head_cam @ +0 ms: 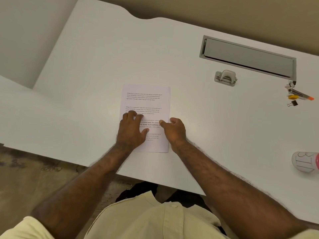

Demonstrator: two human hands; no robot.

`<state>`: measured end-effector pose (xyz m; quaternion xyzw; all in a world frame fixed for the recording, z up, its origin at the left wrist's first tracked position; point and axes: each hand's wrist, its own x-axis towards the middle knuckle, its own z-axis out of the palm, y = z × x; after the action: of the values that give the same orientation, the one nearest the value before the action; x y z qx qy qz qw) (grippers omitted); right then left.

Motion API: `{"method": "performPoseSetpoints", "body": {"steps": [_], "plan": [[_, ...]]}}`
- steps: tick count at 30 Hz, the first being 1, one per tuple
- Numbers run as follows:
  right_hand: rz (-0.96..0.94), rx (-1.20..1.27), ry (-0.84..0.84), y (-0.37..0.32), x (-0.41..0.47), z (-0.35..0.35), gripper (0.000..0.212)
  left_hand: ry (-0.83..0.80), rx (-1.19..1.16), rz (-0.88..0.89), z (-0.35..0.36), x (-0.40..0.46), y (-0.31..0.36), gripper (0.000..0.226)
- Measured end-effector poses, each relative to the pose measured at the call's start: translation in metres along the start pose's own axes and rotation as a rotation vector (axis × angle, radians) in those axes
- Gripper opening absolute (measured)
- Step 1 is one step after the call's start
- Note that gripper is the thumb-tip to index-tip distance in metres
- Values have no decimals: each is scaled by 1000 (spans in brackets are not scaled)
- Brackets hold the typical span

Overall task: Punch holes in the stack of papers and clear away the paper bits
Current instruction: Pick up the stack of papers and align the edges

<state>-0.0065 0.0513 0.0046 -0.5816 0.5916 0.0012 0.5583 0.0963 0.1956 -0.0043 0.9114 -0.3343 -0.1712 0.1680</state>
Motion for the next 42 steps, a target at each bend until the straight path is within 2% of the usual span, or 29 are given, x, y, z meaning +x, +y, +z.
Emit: {"method": "performPoseSetpoints", "body": {"steps": [9, 24, 31, 36, 42], "plan": [[52, 48, -2, 1, 7, 3, 48, 4, 1, 0, 2, 1, -1, 64], [92, 168, 3, -3, 5, 5, 40, 10, -5, 11, 0, 0, 1, 63], [-14, -45, -28, 9, 5, 6, 18, -3, -9, 1, 0, 1, 1, 64], [-18, -63, -19, 13, 7, -2, 15, -6, -29, 13, 0, 2, 4, 61], [0, -24, 6, 20, 14, -22, 16, 78, -87, -22, 4, 3, 9, 57]]}}
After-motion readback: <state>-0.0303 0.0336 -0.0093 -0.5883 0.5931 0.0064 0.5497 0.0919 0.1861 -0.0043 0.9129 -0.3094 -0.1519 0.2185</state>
